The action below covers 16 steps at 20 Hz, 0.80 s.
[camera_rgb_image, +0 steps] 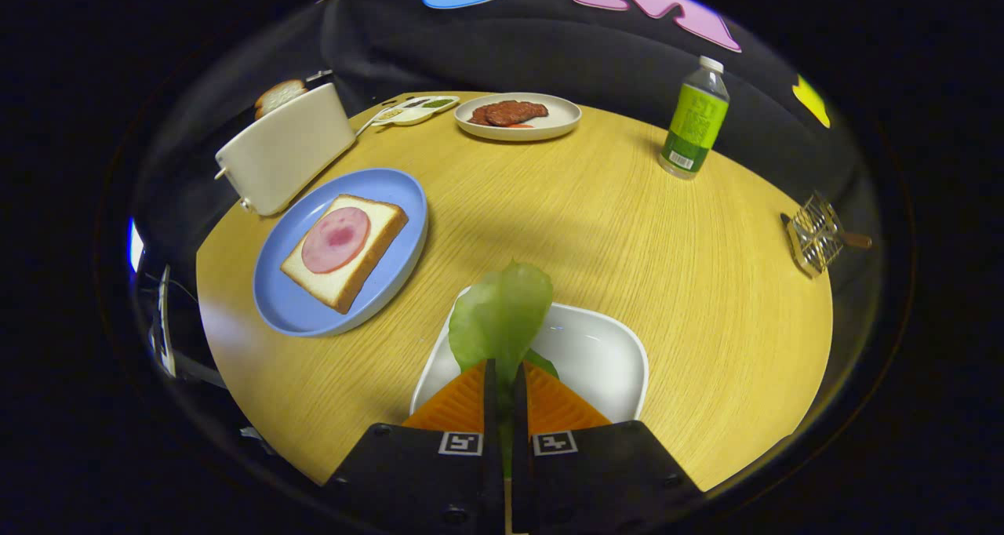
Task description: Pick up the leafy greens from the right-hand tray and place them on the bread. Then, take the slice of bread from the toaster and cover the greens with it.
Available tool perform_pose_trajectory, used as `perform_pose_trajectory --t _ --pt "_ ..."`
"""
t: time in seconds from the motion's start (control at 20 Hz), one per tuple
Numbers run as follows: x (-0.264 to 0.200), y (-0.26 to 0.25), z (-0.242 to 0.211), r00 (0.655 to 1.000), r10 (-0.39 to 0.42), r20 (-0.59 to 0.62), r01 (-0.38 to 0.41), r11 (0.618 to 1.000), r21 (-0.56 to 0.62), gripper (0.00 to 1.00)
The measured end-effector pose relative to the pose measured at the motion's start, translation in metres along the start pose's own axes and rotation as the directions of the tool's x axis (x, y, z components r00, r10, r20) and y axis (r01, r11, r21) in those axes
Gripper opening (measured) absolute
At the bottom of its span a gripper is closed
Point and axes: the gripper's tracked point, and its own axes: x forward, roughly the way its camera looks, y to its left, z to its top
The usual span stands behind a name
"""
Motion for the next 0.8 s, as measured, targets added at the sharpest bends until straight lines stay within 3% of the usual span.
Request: perform_pose_trajectory --t 0.35,0.8 --pt "-0.036 -0.003 0.034 0.997 -0.051 0.049 0.049 0.998 0.04 0.08" --pt "-0.081 0.068 0.11 0.985 0.037 0.169 -0.053 0.994 0.093 0.08"
